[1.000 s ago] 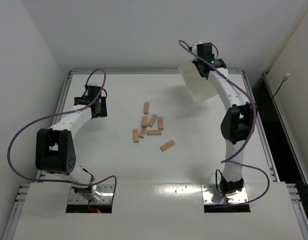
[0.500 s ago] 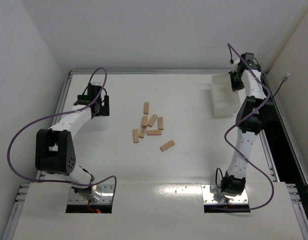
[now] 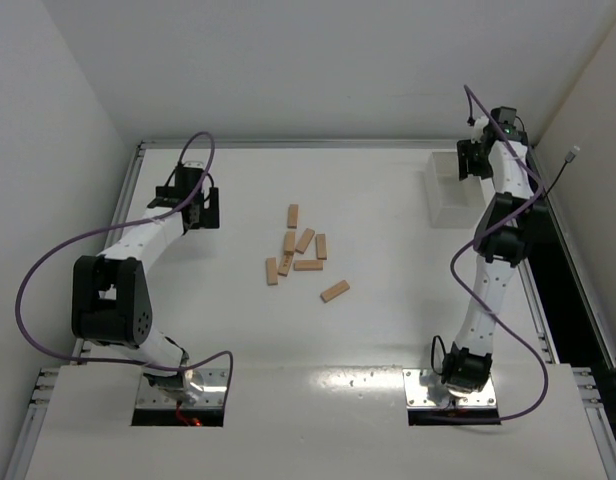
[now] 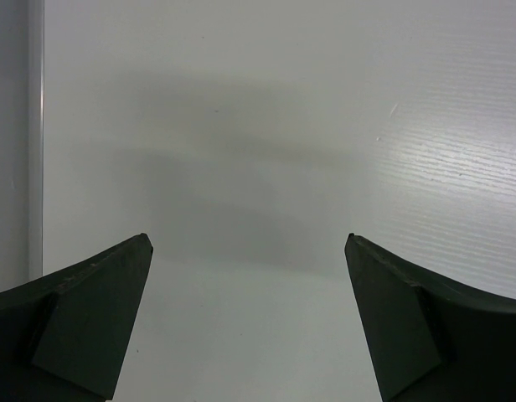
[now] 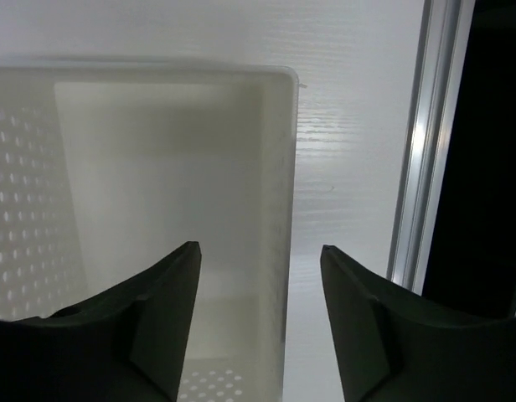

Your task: Build the wood block tower

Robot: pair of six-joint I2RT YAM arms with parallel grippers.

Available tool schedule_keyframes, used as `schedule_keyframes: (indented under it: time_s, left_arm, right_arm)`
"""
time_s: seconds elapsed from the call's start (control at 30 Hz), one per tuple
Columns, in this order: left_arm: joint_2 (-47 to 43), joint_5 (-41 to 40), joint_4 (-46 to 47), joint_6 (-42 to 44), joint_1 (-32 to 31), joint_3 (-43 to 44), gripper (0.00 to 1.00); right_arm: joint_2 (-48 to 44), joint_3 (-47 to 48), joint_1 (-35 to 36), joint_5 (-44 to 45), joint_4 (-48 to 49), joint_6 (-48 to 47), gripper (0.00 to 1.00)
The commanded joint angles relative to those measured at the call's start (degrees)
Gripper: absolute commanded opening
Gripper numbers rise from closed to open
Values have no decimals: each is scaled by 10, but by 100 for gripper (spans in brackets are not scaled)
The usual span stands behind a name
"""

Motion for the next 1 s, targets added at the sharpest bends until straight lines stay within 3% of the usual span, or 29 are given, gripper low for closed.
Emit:
schedule_keyframes:
  time_s: [0.0, 0.03, 0.13, 0.3, 0.53, 0.67, 0.83, 0.97]
  left_arm:
    - [0, -9, 17, -11, 6, 22, 100]
    - [0, -14, 17, -12, 6, 22, 100]
    - [-11, -14, 23, -19, 6, 22, 100]
    - [-22, -20, 34, -29, 6, 3, 100]
    - [-39, -26, 45, -41, 6, -15, 100]
    - [-46, -20, 45, -41, 6, -27, 100]
    - [-51, -15, 40, -46, -9, -27, 100]
    - [-51, -76, 21, -51, -56, -21, 100]
  right_arm:
    - [-7, 27, 1, -20, 16, 5, 58]
    - [-13, 16, 1, -30, 16, 10, 67]
    - [-72, -60, 1, -30, 45, 17, 71]
    - [-229, -249, 44, 15, 150, 17, 72]
    - [-390, -408, 80, 33, 213, 35, 73]
    - [-484, -506, 154, 20, 227, 23, 73]
    - [-498, -539, 258, 7, 216, 47, 72]
    - [-456, -528, 337, 29, 209, 106, 72]
